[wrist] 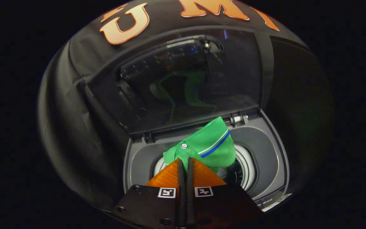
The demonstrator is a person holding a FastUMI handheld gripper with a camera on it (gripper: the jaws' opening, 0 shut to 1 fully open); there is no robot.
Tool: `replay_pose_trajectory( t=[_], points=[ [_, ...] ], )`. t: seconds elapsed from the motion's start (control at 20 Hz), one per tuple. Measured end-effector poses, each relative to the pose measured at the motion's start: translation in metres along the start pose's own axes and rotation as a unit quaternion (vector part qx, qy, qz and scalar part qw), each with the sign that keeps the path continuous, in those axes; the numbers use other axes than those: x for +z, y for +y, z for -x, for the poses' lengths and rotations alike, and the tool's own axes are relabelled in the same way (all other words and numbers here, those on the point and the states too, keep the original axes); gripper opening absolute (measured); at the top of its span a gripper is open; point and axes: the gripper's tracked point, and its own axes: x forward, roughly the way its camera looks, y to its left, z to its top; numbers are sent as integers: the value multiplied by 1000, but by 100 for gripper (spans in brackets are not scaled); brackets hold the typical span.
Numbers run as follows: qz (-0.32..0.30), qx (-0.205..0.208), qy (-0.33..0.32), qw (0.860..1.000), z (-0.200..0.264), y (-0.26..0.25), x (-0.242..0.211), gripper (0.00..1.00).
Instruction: Put the clothes into the washing machine and then close the washing machine lid.
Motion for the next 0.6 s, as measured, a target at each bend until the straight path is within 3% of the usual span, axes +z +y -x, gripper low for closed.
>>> replay_pose_trajectory(
  t=[0.35,0.6],
  points=[
    [3,-34,79,996,-46,-21,-37,8],
    [5,-40,92,995,-60,-21,-41,8]
  ],
)
